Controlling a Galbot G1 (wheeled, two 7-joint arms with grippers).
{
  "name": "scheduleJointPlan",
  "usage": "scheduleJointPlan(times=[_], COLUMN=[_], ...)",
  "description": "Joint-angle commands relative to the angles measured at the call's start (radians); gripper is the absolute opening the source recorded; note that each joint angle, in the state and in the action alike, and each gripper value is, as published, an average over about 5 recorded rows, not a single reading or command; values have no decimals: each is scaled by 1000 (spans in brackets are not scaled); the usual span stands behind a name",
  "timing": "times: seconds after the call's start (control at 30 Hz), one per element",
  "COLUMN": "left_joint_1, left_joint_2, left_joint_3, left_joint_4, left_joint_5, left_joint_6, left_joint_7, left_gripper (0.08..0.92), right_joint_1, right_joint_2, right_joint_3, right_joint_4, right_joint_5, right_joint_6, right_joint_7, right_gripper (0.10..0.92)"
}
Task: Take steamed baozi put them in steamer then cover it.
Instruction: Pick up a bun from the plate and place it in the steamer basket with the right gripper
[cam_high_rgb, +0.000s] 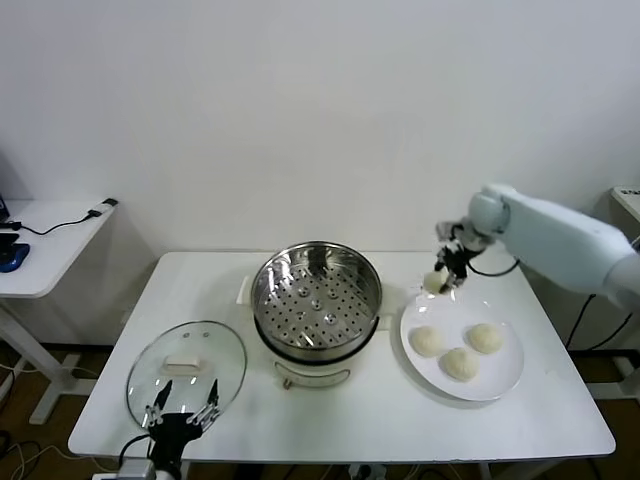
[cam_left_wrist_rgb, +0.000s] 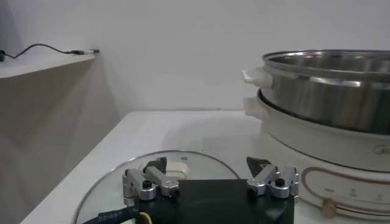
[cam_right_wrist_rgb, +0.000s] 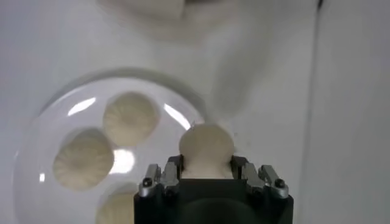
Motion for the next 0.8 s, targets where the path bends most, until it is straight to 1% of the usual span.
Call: scheduleJointPlan(times=[0.03,0.1,0.17,0.27,0.33,0.4,0.63,0.8], left_joint_1=[0,0,1,1,2,6,19,19], left_joint_2=[1,1,3,5,5,5,10,10], left_joint_3=[4,6,5,1,-2,-7,-13,-11], left_joint_4=[-5,-6,-8,-11,-15,-21,-28,-25], left_joint_5=[3,3,4,4,4,3,1,-1], left_joint_6=[2,2,2,3,5,6,2,0], left_joint_7=[-1,-1,-1,-2,-2,-2,-4,-6], left_gripper=[823,823,823,823,823,823,823,823], right_joint_1=[388,368,309,189,114,49,-81,-123], right_joint_2=[154,198,236,284,311,334,408,440], right_joint_3=[-179,-188,-178,-135,-101,-76,-43,-33], right_joint_4=[326,366,350,252,174,102,-104,-183], right_joint_5=[98,30,-66,-220,-302,-357,-440,-464], right_joint_6=[230,301,400,563,623,649,679,694], right_joint_7=[28,59,83,116,137,152,138,129], right_gripper=[543,543,543,543,543,543,543,543])
